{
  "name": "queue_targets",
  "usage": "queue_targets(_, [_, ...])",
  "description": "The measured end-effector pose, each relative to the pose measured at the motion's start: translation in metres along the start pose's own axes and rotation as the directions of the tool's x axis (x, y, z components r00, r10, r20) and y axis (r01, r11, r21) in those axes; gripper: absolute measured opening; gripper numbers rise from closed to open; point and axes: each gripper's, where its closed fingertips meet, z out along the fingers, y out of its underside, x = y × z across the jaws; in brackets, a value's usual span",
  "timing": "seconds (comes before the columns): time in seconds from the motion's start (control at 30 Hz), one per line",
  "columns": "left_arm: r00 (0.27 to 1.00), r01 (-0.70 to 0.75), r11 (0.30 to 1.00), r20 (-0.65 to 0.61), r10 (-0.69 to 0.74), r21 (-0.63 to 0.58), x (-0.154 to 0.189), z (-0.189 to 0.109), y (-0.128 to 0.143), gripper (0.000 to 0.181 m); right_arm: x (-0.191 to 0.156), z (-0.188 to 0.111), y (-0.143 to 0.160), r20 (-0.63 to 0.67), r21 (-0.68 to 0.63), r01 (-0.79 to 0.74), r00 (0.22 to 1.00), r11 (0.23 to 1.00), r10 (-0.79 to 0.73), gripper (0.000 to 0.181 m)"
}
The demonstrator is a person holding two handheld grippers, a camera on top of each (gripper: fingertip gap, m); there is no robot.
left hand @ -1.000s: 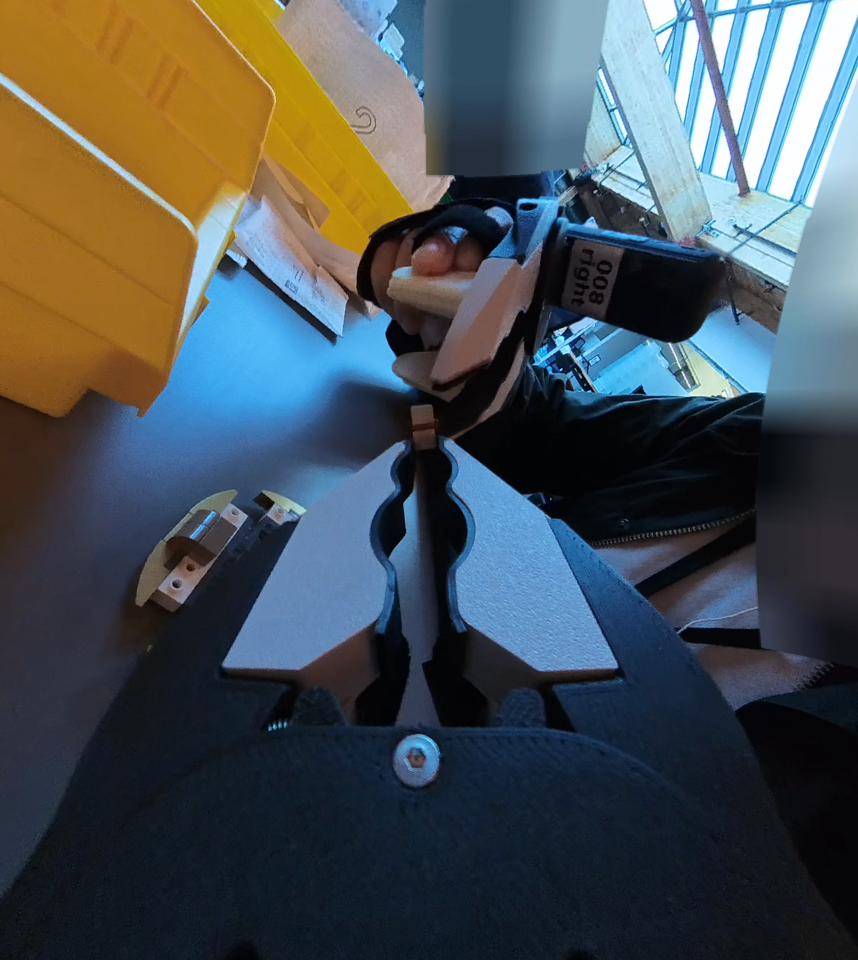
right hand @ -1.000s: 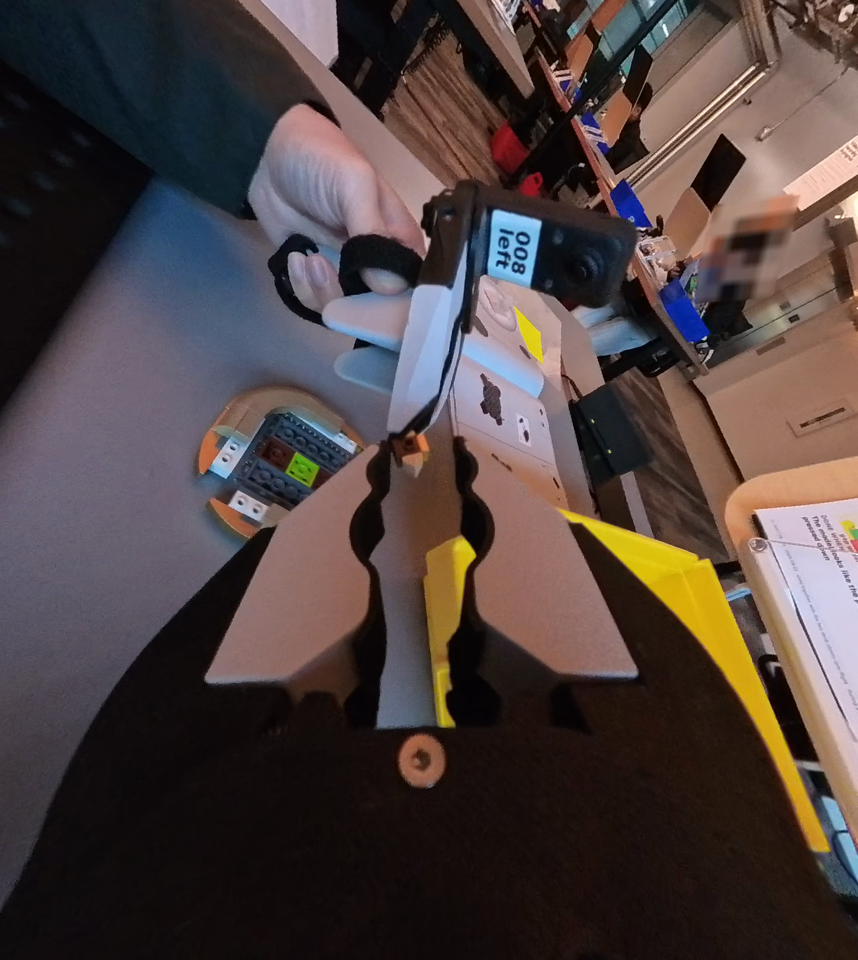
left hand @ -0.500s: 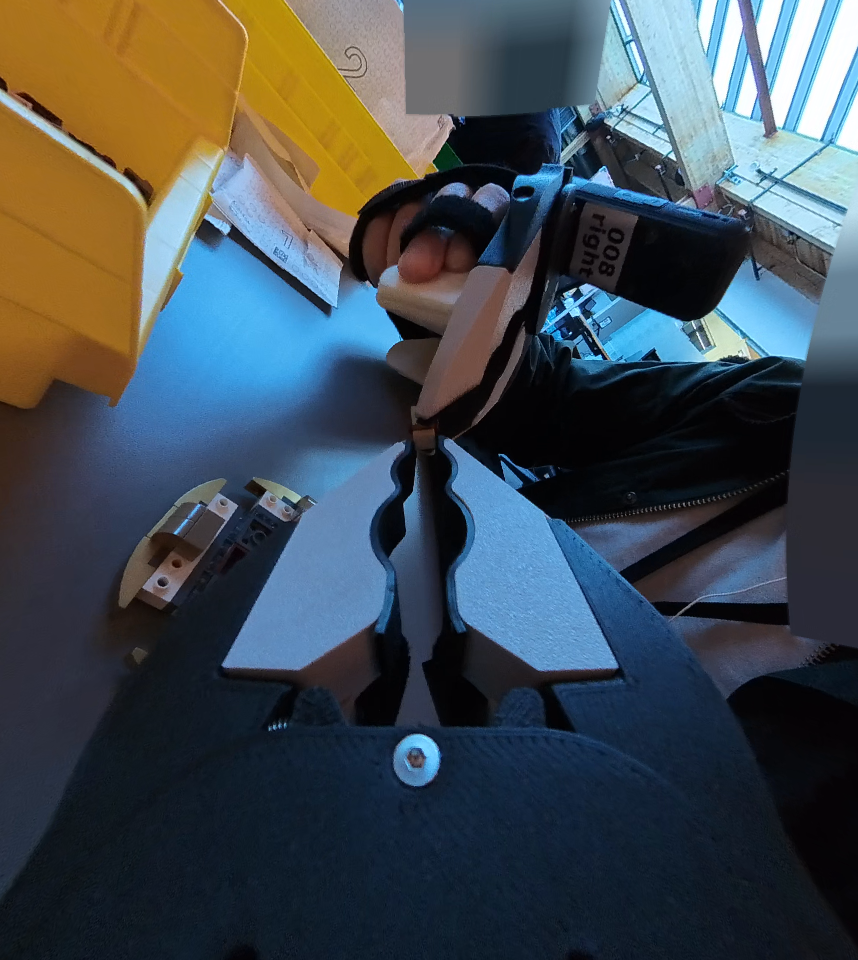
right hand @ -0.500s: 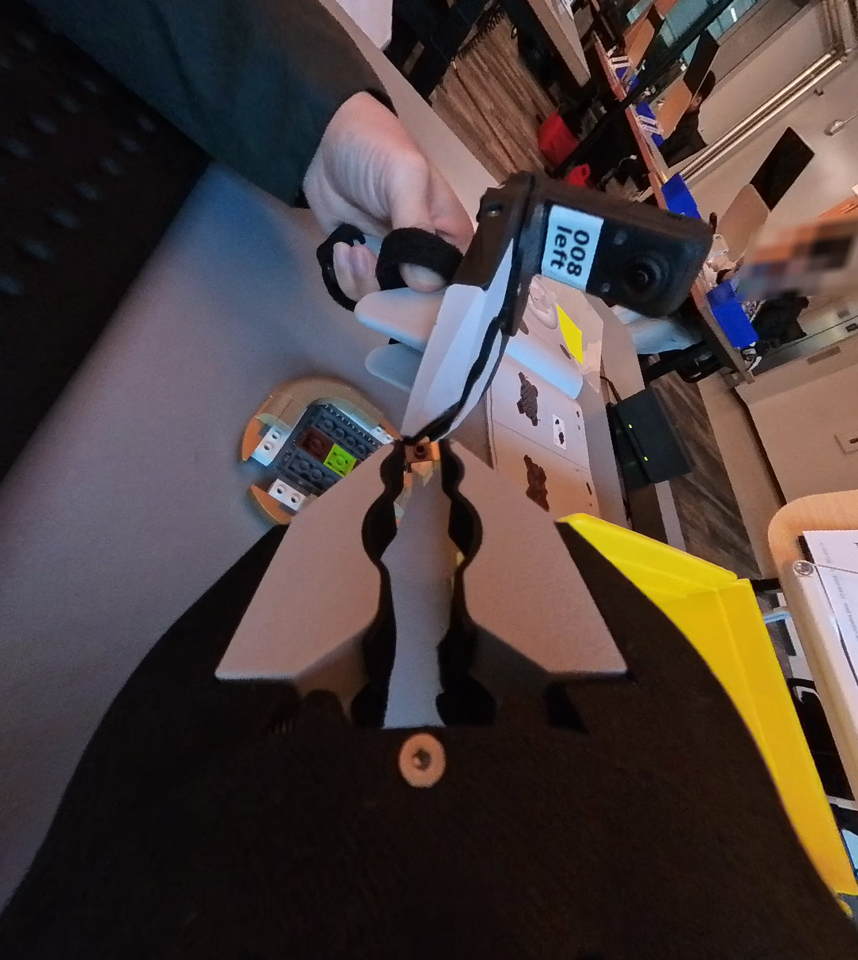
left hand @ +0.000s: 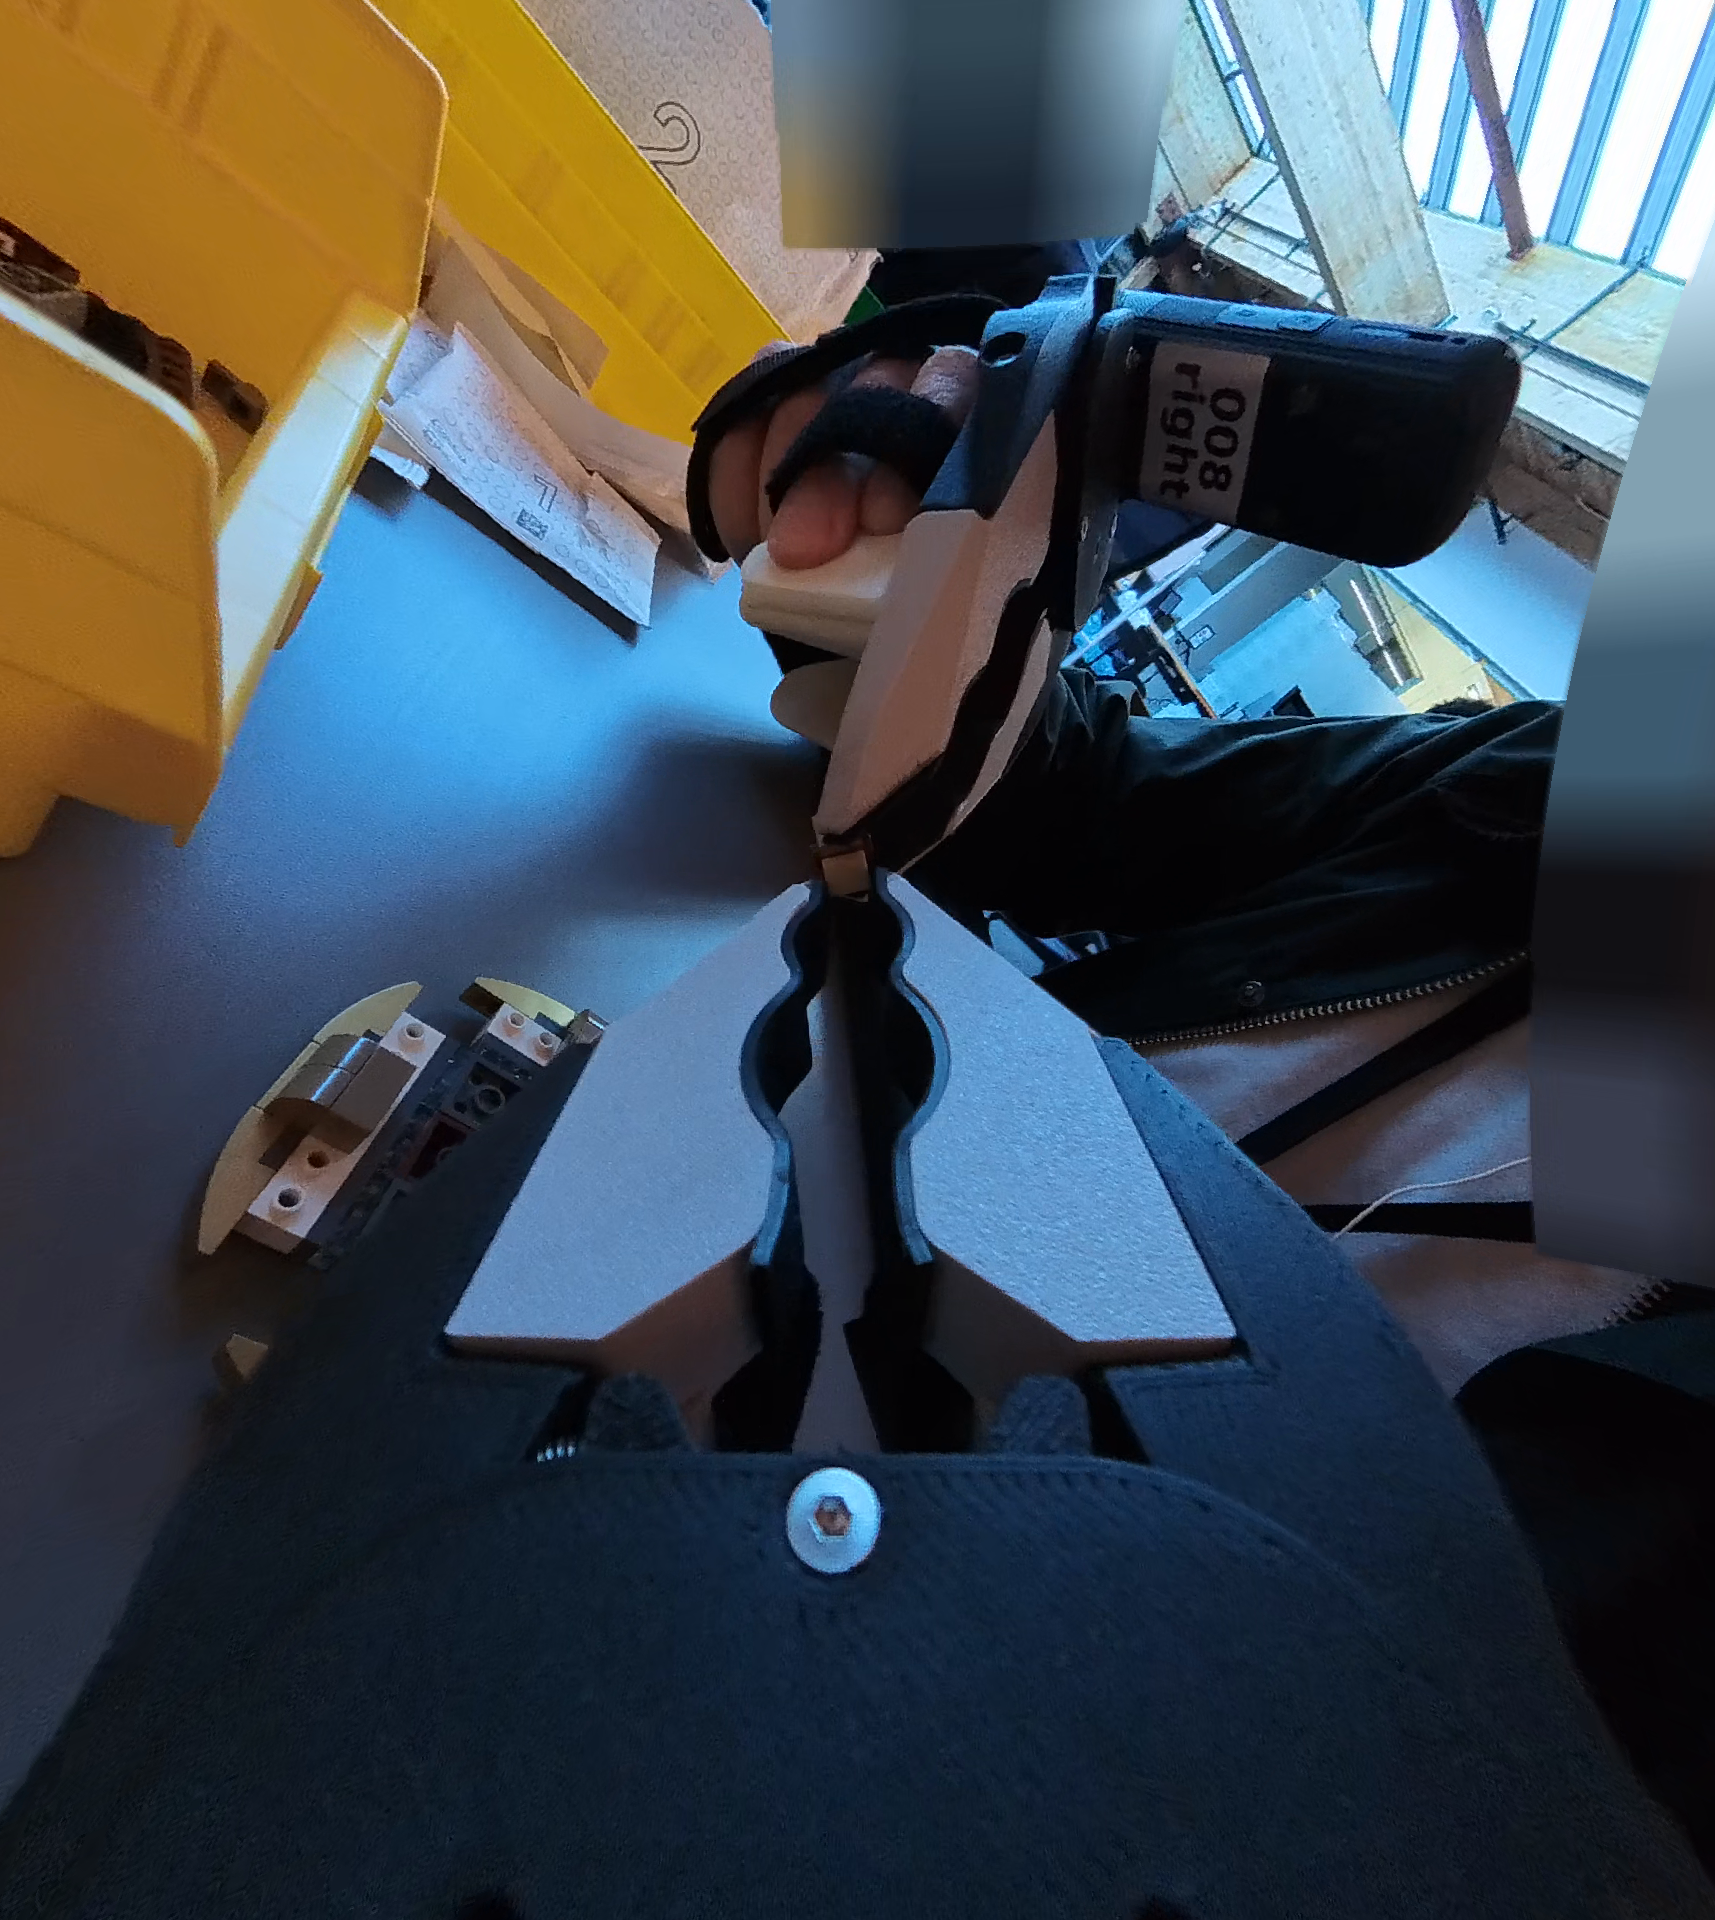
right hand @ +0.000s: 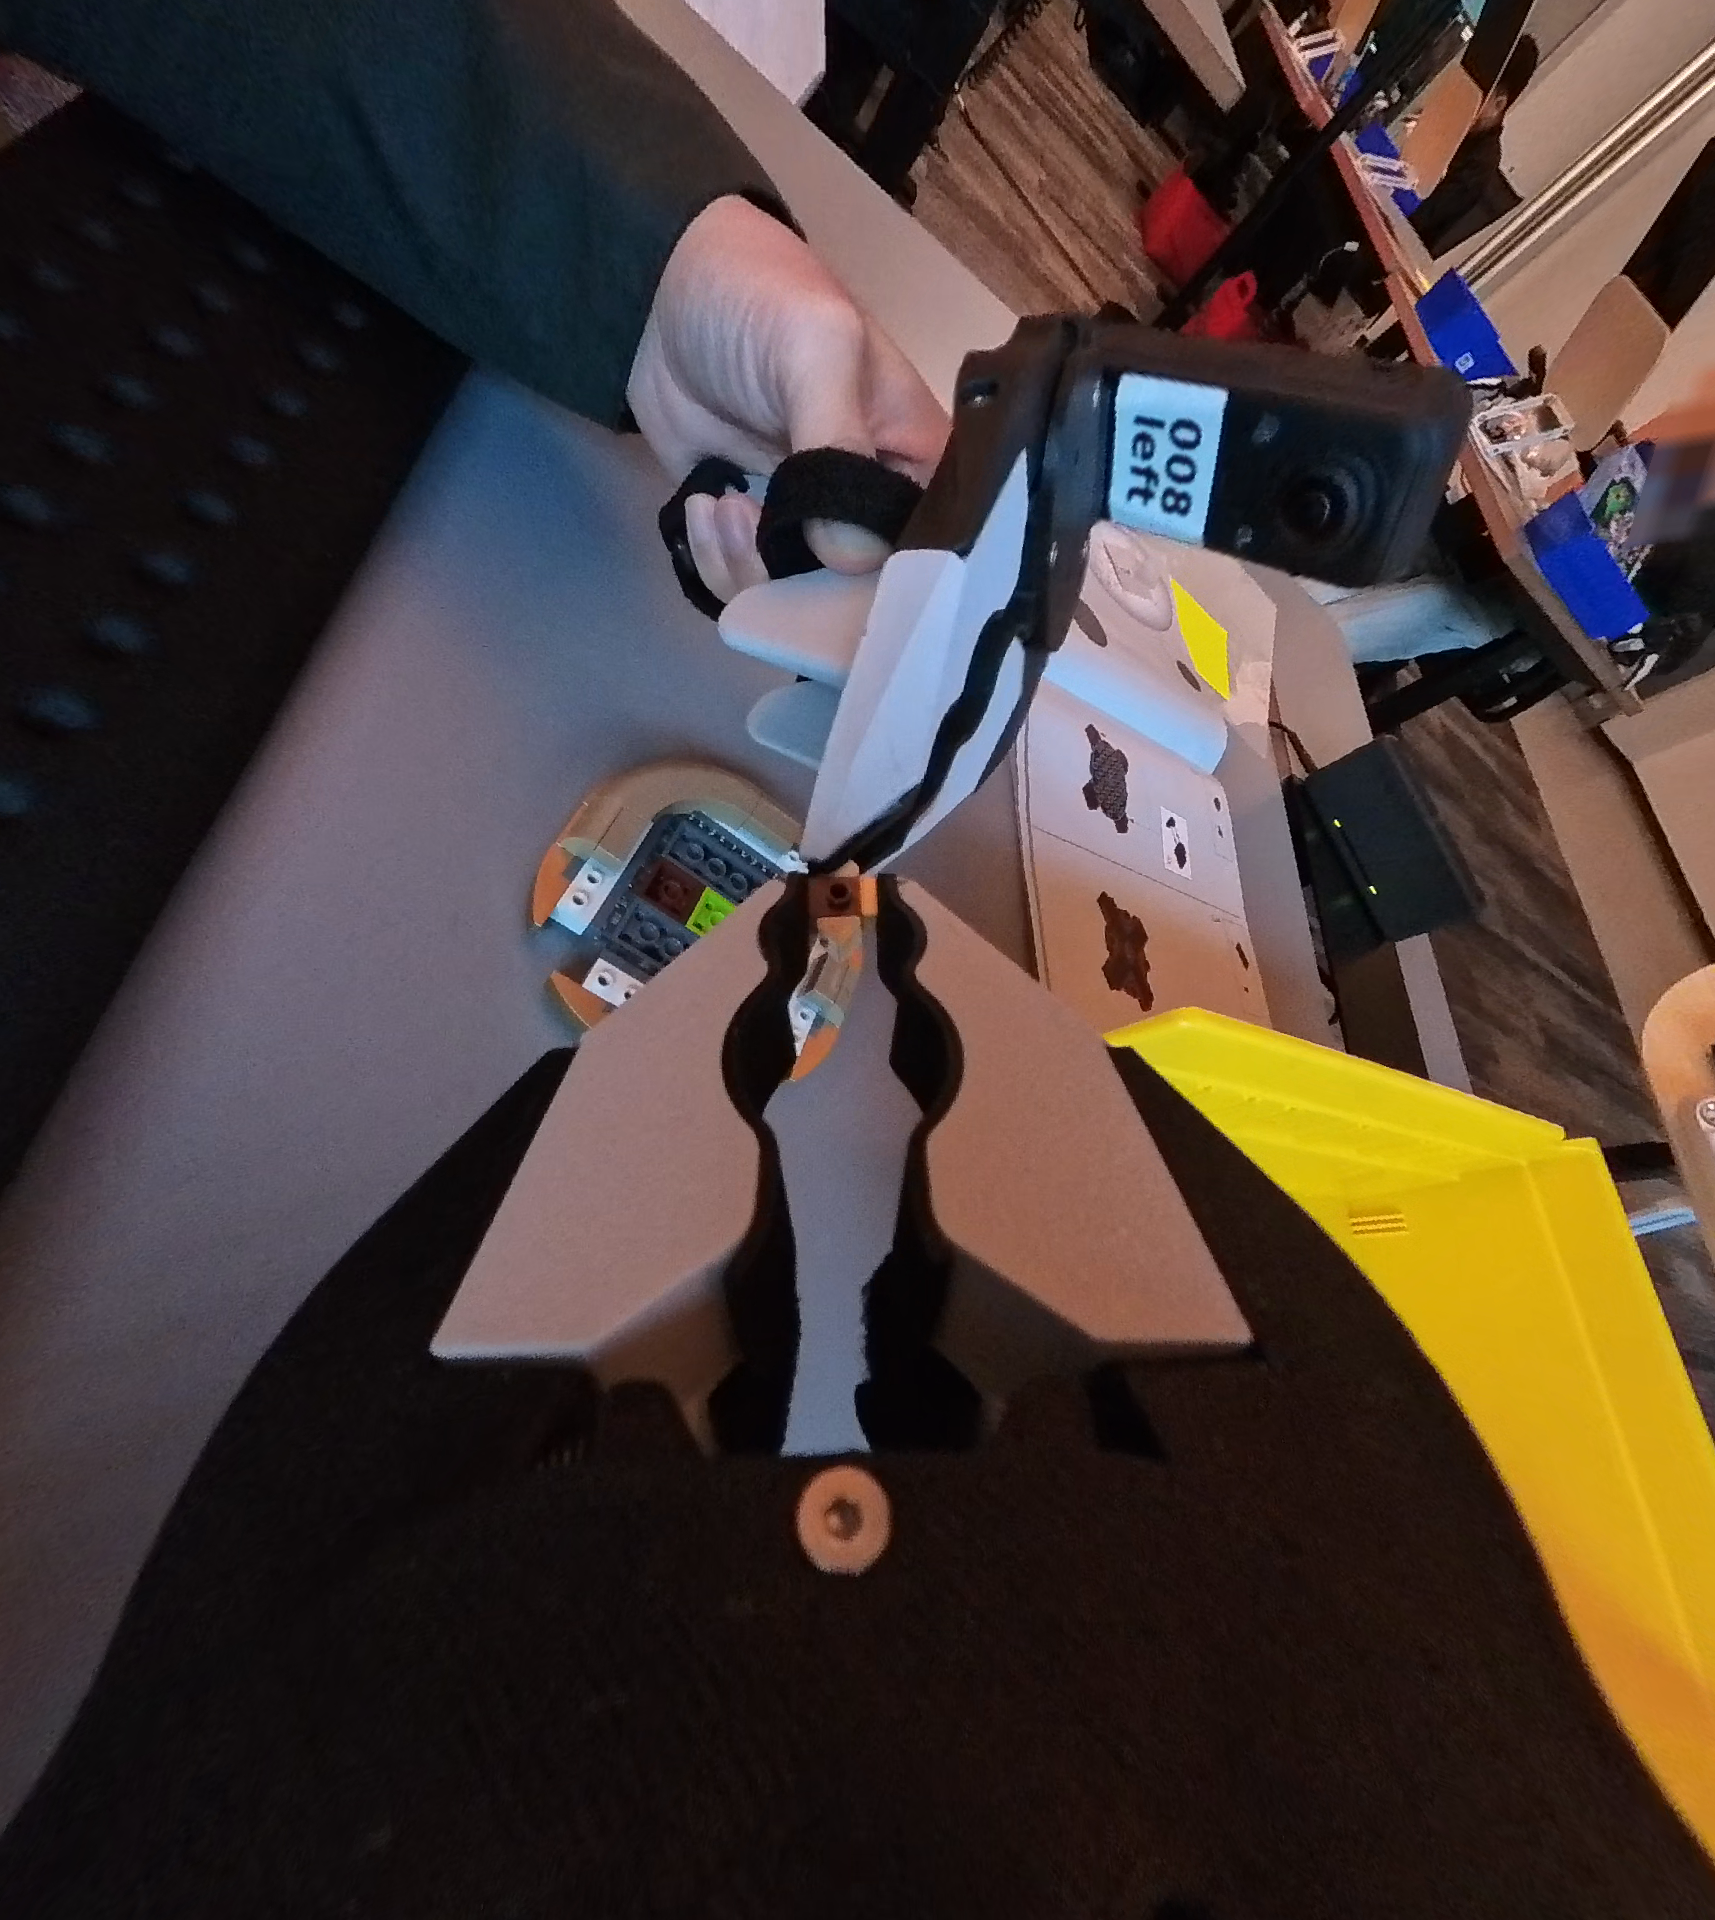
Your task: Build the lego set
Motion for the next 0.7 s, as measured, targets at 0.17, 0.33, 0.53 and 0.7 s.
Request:
queue_targets(0.17, [0.999,0.027,0.992,0.037,-0.032,0.127,-0.017,-0.043,-0.014,0.005,0.027,-0.028,0.008,-0.104,0.025,-0.059,0.993,0.998,0.062,0.010])
queue_targets(0.33, [0.945,-0.135,0.967,-0.265,0.191,0.215,0.044,-0.045,-0.028,0.006,0.033,-0.027,0.016,-0.105,0.058,-0.128,0.985,0.990,0.133,0.010])
queue_targets(0.53, [0.931,-0.151,0.963,-0.295,0.214,0.223,0.055,-0.042,-0.028,0.006,0.024,-0.010,0.039,-0.087,-0.054,-0.096,0.992,0.994,0.091,0.011])
queue_targets(0.7, [0.923,-0.333,0.934,0.248,0.295,0.128,-0.013,-0.035,-0.064,0.006,0.073,-0.034,0.053,-0.384,-0.096,-0.041,0.923,0.995,0.001,0.010])
